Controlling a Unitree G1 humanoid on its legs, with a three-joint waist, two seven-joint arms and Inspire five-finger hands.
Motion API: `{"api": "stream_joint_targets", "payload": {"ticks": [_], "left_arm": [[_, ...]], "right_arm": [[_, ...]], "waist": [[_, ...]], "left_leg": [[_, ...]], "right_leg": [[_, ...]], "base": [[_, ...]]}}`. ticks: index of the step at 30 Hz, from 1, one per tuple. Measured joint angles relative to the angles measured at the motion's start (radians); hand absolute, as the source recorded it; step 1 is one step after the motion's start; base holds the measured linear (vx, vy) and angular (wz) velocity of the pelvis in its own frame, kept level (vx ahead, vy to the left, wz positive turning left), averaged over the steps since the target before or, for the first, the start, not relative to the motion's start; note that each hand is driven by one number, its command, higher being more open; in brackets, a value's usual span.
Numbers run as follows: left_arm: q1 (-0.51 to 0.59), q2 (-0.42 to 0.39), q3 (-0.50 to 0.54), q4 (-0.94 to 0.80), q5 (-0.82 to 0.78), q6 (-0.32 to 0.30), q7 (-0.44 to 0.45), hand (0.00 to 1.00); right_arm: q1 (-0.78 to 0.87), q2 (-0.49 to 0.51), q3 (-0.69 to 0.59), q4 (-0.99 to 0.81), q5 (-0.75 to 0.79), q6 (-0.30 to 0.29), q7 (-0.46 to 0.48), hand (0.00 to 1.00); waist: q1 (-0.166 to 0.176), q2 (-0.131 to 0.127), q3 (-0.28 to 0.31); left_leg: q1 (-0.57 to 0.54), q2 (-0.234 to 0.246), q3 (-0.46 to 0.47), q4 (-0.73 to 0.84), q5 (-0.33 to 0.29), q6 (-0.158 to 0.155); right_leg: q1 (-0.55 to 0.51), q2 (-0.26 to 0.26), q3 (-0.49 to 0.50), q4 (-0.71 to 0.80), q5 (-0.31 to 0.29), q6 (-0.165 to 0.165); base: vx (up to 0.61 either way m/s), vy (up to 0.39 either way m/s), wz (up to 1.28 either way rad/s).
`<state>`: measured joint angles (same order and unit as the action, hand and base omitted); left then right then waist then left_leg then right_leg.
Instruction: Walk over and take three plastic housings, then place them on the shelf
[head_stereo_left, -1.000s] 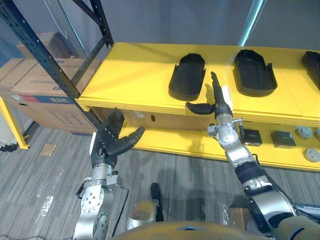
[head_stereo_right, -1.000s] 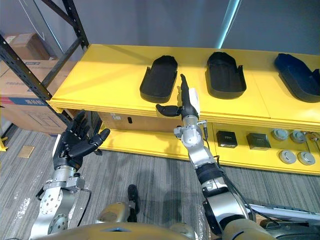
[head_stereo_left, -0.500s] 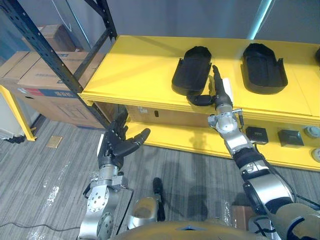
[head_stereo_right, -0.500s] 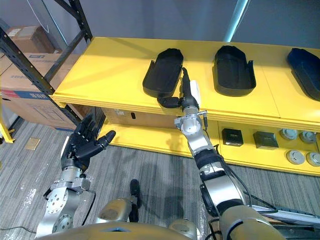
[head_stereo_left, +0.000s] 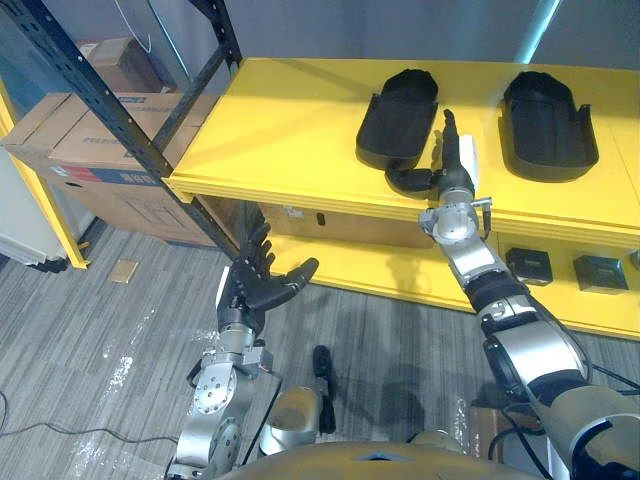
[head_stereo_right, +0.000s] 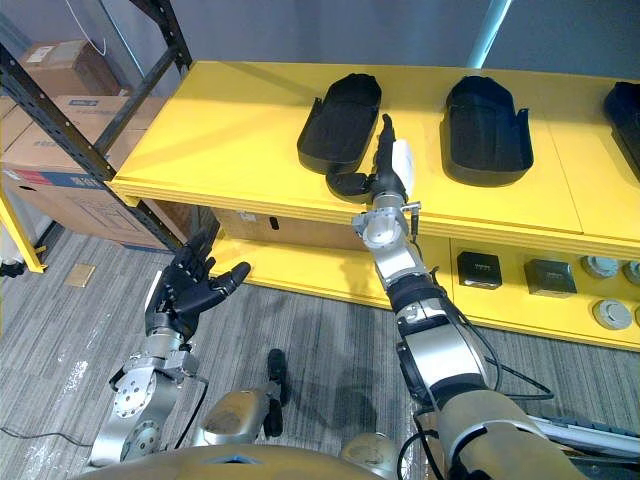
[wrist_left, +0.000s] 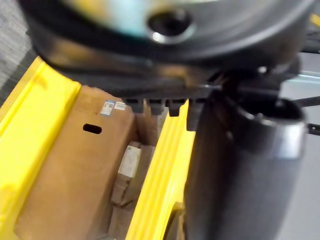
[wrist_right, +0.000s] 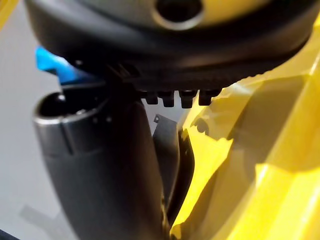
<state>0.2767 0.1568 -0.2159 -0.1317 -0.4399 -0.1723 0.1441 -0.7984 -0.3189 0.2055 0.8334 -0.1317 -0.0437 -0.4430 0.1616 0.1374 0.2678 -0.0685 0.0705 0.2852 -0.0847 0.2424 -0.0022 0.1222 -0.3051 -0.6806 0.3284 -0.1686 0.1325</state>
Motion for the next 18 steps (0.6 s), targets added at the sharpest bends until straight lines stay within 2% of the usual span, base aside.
{"api": "stream_joint_targets", "payload": {"ticks": [3, 12, 14, 15, 18], "left_arm": [[-0.01, 0.0, -0.01, 0.008, 0.0, 0.0, 0.001, 1.0], [-0.01, 0.003, -0.021, 0.001, -0.024, -0.007, 0.003, 1.0], [0.012, 0.002, 0.003, -0.101, -0.024, -0.029, 0.042, 1.0], [0.017, 0.0, 0.013, -0.129, -0.024, -0.038, 0.053, 1.0], [0.048, -0.004, 0.106, -0.281, -0.014, -0.116, 0.115, 1.0]], "right_arm": [[-0.019, -0.001, -0.006, 0.007, 0.0, 0.009, -0.026, 1.0], [-0.014, 0.001, -0.011, -0.032, 0.001, 0.014, -0.044, 1.0], [0.157, 0.014, -0.025, -0.331, 0.004, 0.0, -0.037, 1.0], [0.201, 0.02, -0.026, -0.393, 0.01, -0.015, -0.027, 1.0], [0.443, 0.067, -0.015, -0.672, 0.042, -0.078, 0.051, 1.0]], "waist": [[-0.002, 0.011, 0.008], [-0.005, 0.01, 0.009], [-0.013, -0.003, 0.017], [-0.017, -0.006, 0.019], [-0.052, -0.014, 0.024]], "left_leg": [[0.001, -0.005, -0.001, 0.0, 0.0, 0.0], [0.001, -0.003, 0.009, 0.001, 0.0, 0.001], [0.001, -0.001, 0.017, 0.001, -0.003, 0.002], [0.001, -0.001, 0.018, 0.001, -0.004, 0.003], [0.008, -0.001, 0.027, 0.001, -0.012, -0.002]], "right_leg": [[-0.002, -0.009, 0.0, 0.017, -0.01, 0.004], [-0.01, -0.008, 0.008, 0.019, -0.014, 0.003], [-0.016, -0.007, 0.018, 0.017, -0.014, 0.003], [-0.016, -0.006, 0.018, 0.015, -0.014, 0.003], [-0.014, -0.005, 0.028, 0.005, -0.011, 0.007]], "base": [[0.0, -0.014, 0.03], [0.01, -0.018, -0.03], [0.01, -0.033, -0.1], [0.02, -0.029, -0.09], [0.03, -0.029, -0.1]]}}
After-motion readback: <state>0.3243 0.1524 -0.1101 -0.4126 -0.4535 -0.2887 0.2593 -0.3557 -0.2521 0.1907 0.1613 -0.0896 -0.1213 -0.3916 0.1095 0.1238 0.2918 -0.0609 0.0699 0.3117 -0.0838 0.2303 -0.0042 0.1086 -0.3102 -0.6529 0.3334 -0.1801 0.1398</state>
